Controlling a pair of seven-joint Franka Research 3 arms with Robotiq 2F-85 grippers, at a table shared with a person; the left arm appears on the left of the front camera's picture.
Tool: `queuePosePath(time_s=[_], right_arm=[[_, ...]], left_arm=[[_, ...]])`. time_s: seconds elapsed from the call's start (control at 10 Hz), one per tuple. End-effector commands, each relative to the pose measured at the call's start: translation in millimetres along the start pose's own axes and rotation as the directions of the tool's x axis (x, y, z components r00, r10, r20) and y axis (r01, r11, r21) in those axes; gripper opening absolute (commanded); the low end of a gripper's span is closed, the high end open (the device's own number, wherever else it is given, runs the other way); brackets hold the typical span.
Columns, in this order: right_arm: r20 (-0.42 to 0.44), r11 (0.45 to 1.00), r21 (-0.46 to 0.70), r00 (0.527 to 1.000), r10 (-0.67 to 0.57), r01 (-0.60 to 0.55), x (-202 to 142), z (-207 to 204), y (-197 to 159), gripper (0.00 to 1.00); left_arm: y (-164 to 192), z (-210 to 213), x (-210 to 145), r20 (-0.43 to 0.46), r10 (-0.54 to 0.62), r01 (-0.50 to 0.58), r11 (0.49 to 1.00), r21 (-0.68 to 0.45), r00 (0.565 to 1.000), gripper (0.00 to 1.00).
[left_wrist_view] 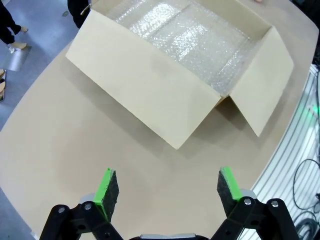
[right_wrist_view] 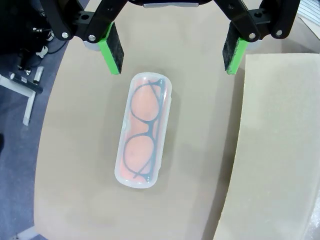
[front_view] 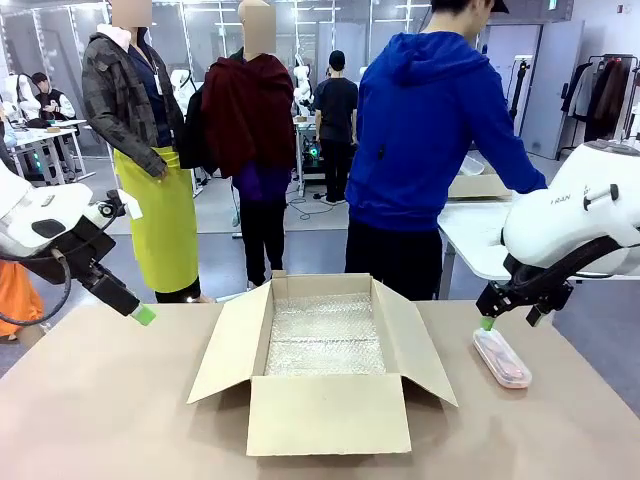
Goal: Pack the glasses set securely to prepare it for shipping.
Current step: Place the Glasses case inside the Package Box.
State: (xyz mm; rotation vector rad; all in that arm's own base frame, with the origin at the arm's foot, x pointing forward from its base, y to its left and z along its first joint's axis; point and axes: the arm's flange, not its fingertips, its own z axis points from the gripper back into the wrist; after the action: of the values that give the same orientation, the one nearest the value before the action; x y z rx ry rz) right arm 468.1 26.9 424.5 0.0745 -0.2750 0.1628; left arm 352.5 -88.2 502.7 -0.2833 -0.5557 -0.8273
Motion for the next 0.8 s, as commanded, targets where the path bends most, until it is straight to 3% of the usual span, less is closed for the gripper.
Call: queuePosePath(time_s=[0.0, 0.1, 0.2, 0.7], right_arm=[[0.000, 1.000, 0.009, 1.000, 0.007, -0.007, -7.2, 5.1, 1.6, 1.00], [0.000, 1.000, 0.000, 1.000, 0.000, 0.000, 0.0, 0.0, 0.0, 1.00], [-0.057, 0.996, -0.054, 0.996, -0.069, 0.066, 13.6, -11.9, -11.9, 1.00], [-0.145, 0.992, -0.037, 0.982, -0.121, 0.117, 31.7, -68.4, -33.9, 1.00]], left_arm=[[-1.4, -0.9, 0.6, -0.001, -0.010, 0.010, 1.000, -0.006, 1.000, 1.00], [-1.4, -0.9, 0.6, -0.001, -0.010, 0.010, 1.000, -0.006, 1.000, 1.00], [-1.4, -0.9, 0.6, -0.001, -0.010, 0.010, 1.000, -0.006, 1.000, 1.00], [-1.4, -0.9, 0.6, -0.001, -0.010, 0.010, 1.000, -0.006, 1.000, 1.00]])
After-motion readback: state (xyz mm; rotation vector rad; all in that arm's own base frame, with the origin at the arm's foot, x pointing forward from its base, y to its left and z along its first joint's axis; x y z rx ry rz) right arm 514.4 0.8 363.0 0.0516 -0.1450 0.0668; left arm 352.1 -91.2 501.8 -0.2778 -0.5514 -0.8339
